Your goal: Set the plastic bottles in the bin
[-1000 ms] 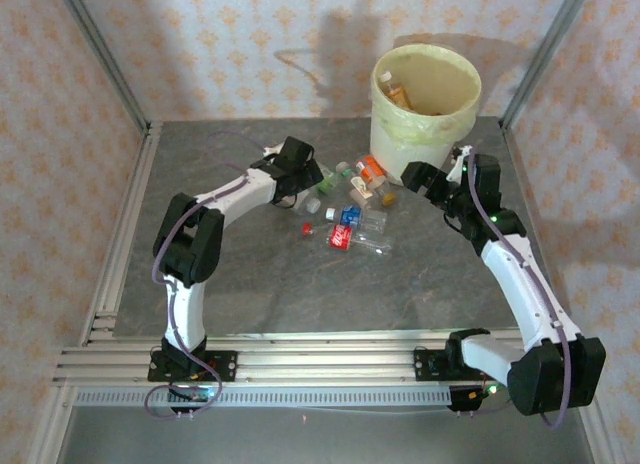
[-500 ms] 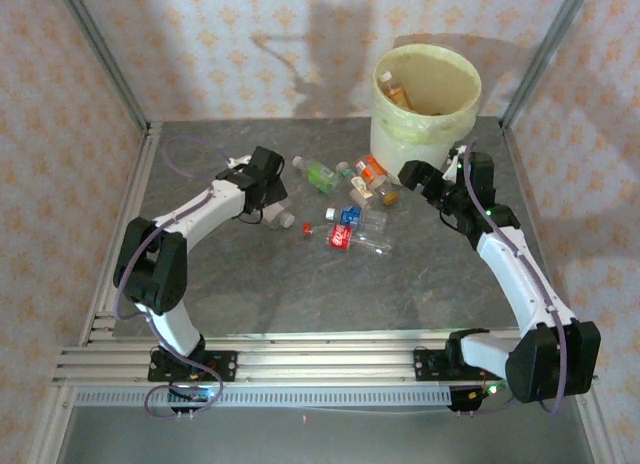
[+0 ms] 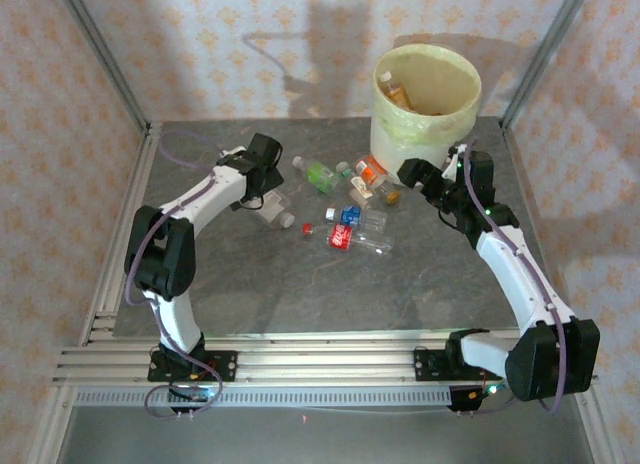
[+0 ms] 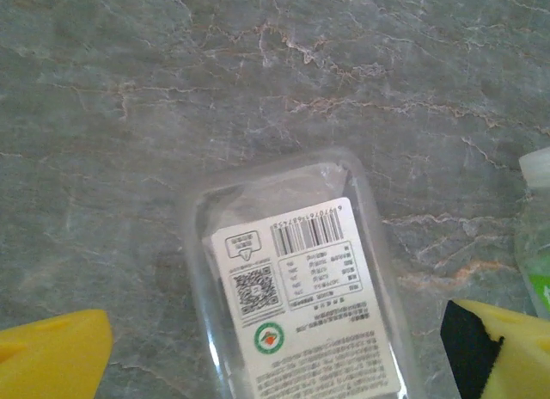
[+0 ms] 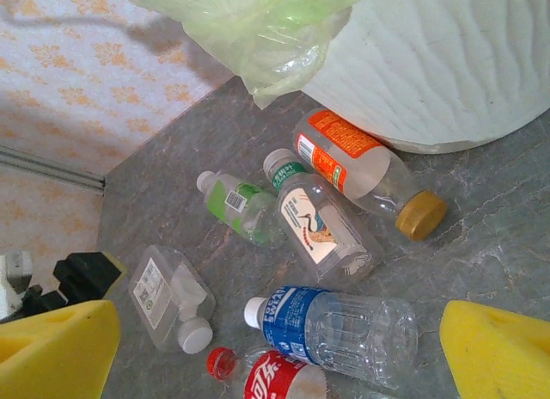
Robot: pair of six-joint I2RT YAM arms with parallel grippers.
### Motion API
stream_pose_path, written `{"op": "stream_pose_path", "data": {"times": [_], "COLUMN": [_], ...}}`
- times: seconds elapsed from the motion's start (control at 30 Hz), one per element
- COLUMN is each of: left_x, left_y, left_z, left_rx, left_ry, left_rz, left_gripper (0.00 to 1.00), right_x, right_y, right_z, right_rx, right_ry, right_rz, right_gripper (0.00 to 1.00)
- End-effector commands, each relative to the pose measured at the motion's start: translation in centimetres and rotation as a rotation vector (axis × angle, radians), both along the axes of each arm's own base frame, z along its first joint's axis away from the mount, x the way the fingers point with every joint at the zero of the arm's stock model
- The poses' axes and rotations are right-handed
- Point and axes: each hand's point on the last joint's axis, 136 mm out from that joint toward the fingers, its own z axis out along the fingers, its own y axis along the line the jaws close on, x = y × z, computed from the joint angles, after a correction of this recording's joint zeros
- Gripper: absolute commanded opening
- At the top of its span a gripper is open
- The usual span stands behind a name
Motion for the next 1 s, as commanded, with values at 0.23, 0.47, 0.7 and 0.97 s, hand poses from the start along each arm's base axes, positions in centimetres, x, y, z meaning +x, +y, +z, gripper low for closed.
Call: {"op": "stream_pose_path", "data": {"times": [0.23, 0.47, 0.7, 0.97], "left_x": [1.9, 2.2, 2.2, 2.2], "left_y": [0.3, 0.8, 0.7, 0.8], "left_z": [-1.4, -3.4, -6.2, -5.2], "left_rx": [0.04, 0.048, 0.055, 0.059], "left_ry": [0.039, 0.102, 0.163, 0.15], "left_rz": [0.068, 0.108, 0.112, 0.087], "left_gripper": [1.0, 1.0, 1.0, 1.0], "right_x": [-0.4, -0.4, -0.4, -0.6], "right_y": [0.2, 0.3, 0.2, 0.0], "right_z": [1.6, 1.5, 1.4, 1.2], "right_rx": [0.008, 0.015, 0.01, -0.002], "right_ry": [-0.05, -0.043, -0.041, -0.035], "right_rz": [0.015, 0.017, 0.012, 0.009], "right_gripper": [0.96, 0.96, 0.96, 0.96]}}
